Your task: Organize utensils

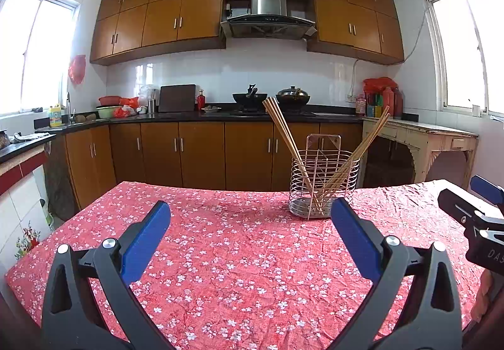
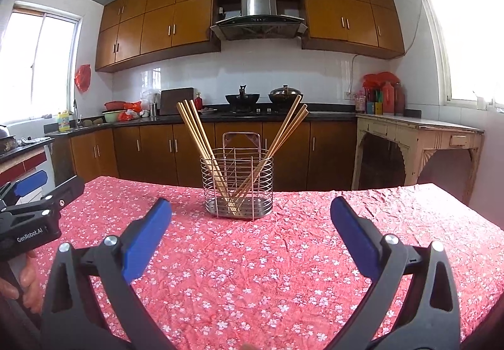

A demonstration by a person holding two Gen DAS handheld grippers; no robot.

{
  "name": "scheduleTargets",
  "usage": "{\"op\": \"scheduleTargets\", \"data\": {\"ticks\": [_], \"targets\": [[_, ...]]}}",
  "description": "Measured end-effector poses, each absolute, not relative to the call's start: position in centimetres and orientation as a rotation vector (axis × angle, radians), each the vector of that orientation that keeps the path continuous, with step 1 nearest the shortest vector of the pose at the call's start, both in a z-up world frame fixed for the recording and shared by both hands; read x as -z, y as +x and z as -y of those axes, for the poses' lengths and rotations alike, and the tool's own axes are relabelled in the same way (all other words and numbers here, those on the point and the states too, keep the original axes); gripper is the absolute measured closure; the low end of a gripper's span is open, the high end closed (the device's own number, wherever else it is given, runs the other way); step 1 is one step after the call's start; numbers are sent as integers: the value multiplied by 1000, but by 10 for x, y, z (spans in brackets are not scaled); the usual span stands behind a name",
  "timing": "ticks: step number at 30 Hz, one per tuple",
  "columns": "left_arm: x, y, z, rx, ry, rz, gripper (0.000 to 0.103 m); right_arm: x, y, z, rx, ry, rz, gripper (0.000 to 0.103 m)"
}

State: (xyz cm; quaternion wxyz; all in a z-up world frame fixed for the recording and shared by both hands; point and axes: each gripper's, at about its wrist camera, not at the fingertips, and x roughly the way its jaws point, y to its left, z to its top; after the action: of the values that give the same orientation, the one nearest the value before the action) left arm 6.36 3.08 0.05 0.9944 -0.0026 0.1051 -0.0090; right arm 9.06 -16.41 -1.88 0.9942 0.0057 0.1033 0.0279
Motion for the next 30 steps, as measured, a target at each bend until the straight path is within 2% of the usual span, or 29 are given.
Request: {"op": "scheduleTargets", "data": {"ticks": [30], "targets": [[1,67,-28,21,-6,-225,2,23,95,169,-57,30,-220,4]]}}
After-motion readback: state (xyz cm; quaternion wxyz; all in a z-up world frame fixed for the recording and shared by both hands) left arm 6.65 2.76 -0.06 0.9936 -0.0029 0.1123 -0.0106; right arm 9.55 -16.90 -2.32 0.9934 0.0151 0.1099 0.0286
